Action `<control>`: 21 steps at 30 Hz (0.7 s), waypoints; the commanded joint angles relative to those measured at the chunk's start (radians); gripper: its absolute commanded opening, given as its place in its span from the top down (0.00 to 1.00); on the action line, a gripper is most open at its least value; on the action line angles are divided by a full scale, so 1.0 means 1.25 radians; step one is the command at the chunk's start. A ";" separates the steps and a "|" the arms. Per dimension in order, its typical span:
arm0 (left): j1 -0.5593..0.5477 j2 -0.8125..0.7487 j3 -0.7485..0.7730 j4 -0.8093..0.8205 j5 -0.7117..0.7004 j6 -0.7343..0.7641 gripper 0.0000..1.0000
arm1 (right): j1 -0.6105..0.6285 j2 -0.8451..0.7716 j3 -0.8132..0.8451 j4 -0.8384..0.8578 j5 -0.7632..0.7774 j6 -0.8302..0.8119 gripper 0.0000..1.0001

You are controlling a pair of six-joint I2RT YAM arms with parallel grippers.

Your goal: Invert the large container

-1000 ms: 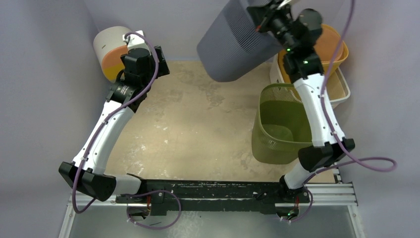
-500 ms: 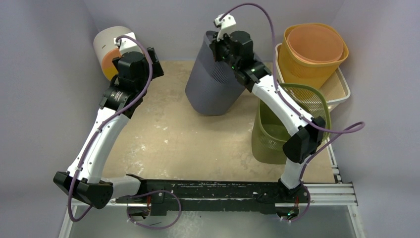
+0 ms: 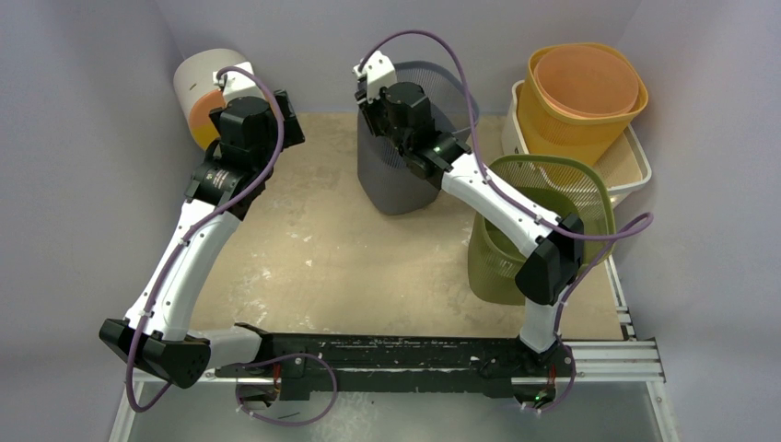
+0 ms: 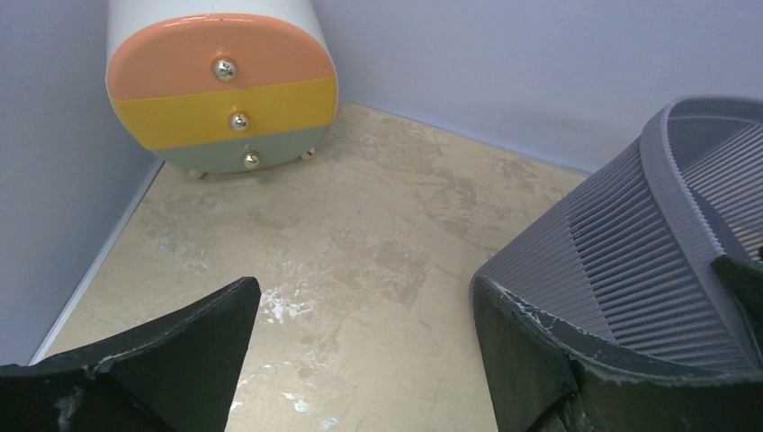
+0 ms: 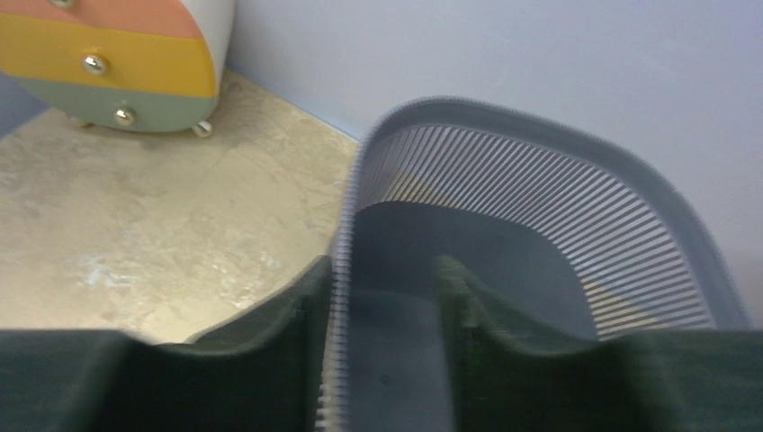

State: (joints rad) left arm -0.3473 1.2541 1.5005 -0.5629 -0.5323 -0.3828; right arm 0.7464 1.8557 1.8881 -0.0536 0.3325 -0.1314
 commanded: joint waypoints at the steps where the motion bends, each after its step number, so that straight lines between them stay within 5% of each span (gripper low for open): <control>1: 0.003 -0.017 0.009 0.006 -0.007 0.009 0.15 | -0.009 -0.073 0.011 0.016 0.032 0.014 0.36; 9: 0.001 0.045 0.095 0.015 0.111 0.061 0.06 | -0.013 -0.150 0.077 -0.048 0.027 0.048 0.17; 12: 0.001 0.121 0.190 0.003 0.215 0.071 0.06 | -0.037 -0.167 0.096 -0.086 0.112 0.047 0.13; 21: -0.077 0.398 0.567 -0.083 0.410 0.093 0.08 | -0.244 -0.216 0.085 -0.245 0.112 0.190 0.03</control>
State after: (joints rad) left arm -0.3717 1.6497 2.0243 -0.6331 -0.1555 -0.3103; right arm 0.5083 1.6135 1.9858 -0.2600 0.4160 0.0273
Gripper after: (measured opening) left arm 0.934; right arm 0.957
